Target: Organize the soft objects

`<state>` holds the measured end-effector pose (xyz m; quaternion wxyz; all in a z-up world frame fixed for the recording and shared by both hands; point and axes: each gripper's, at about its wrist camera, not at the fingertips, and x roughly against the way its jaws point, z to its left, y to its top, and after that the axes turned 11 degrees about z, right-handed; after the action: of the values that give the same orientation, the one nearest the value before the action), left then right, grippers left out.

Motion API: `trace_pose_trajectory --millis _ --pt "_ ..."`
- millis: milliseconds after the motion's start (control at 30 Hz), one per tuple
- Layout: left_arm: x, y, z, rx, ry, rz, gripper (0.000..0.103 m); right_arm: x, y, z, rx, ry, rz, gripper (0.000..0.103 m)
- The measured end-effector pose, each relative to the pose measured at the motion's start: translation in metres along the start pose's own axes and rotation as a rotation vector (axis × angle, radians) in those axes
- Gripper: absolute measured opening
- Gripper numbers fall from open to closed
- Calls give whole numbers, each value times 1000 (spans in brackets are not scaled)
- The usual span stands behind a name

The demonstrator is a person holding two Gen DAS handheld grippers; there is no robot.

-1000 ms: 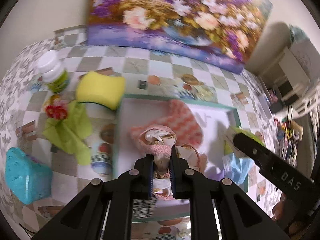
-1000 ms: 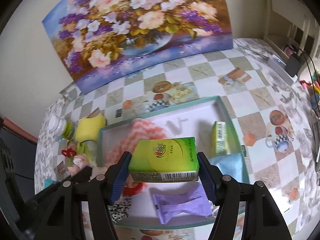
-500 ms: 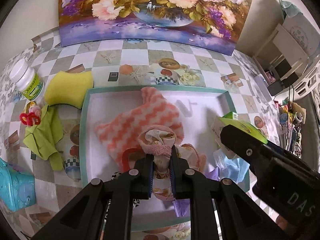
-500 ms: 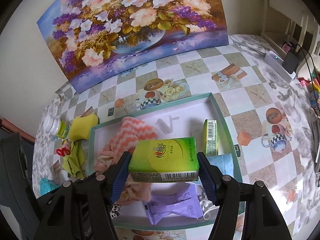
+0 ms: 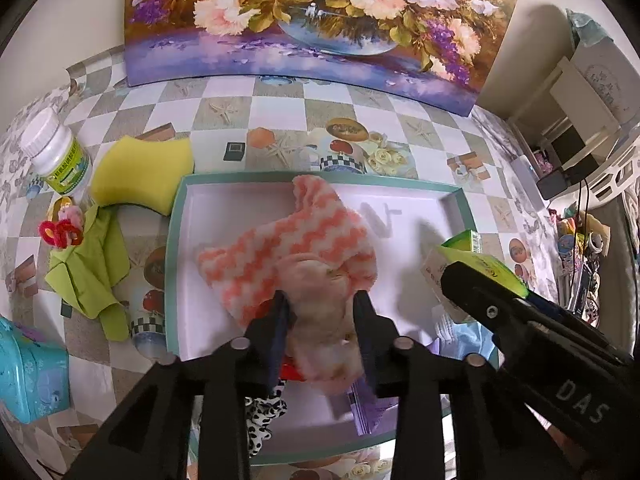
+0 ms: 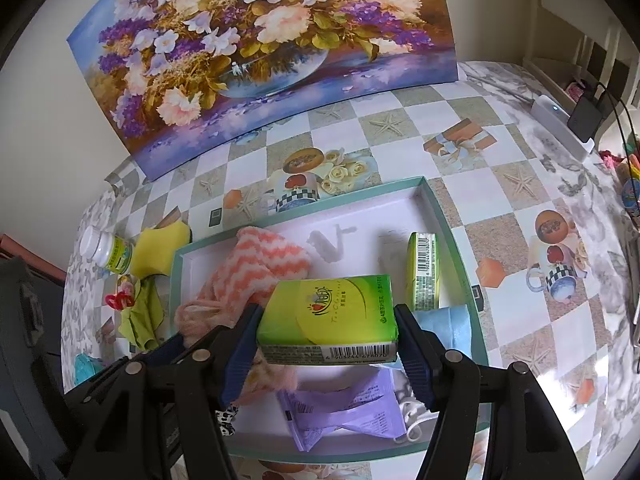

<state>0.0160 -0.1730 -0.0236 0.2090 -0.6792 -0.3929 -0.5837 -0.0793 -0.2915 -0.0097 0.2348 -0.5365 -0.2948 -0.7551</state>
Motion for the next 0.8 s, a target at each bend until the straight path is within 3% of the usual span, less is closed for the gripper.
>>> trace_pose_trajectory --millis 333,567,700,800 --pt "7 0 14 34 38 -6 41 -6 1 0 -5 3 19 69" --pt "15 2 30 84 66 -33 48 -7 1 3 1 -9 27 69" --pt "18 3 41 125 84 -39 60 -10 0 5 5 -21 44 69" --pt "18 4 50 153 99 -36 60 -10 0 6 9 -35 50 71"
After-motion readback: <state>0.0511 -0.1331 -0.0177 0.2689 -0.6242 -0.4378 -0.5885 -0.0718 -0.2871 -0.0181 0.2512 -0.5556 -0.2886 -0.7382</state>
